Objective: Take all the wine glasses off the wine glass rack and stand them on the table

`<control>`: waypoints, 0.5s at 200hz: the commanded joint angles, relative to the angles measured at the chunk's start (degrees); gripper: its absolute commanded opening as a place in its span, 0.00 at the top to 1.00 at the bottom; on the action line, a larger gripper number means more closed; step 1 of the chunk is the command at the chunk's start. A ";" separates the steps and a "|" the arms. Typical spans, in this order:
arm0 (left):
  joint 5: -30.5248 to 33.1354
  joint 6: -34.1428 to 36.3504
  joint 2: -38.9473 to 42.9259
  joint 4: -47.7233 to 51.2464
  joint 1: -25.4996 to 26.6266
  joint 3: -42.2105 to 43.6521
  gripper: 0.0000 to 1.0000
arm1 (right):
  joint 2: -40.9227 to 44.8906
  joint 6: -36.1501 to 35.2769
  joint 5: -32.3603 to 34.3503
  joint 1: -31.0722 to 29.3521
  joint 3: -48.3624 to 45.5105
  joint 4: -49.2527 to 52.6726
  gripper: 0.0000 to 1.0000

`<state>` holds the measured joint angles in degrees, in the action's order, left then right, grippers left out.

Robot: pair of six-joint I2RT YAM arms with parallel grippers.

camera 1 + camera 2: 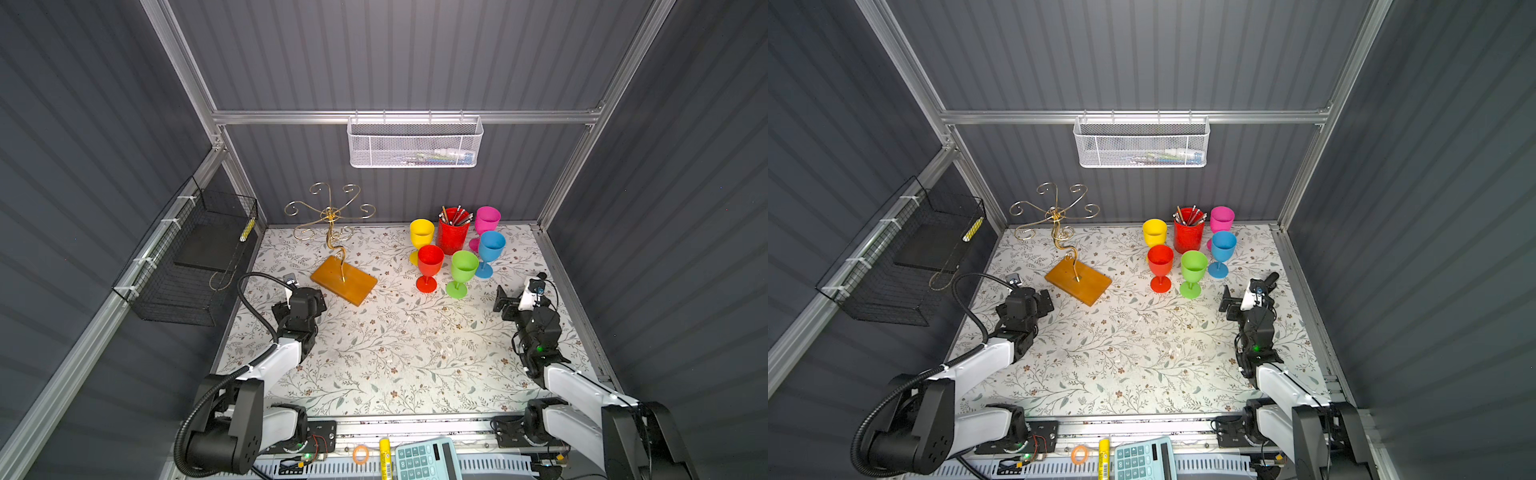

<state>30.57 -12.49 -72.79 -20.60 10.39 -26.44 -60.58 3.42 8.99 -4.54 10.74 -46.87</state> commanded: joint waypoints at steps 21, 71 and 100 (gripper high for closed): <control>-4.88 6.55 -5.62 -11.69 -1.42 2.40 0.00 | -3.08 -2.01 2.09 0.82 -2.74 -10.45 0.01; -8.01 8.43 -11.16 -18.43 -3.26 2.42 0.00 | -8.39 -1.37 1.36 2.77 -2.44 -13.95 0.01; -9.99 10.89 -14.07 -22.71 -3.67 1.58 0.00 | -12.35 -0.36 1.01 4.83 -2.02 -17.25 0.01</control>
<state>22.85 -4.82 -84.73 -37.34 7.40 -23.90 -69.67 2.42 9.85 -1.08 8.51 -58.81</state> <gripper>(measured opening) 0.998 0.991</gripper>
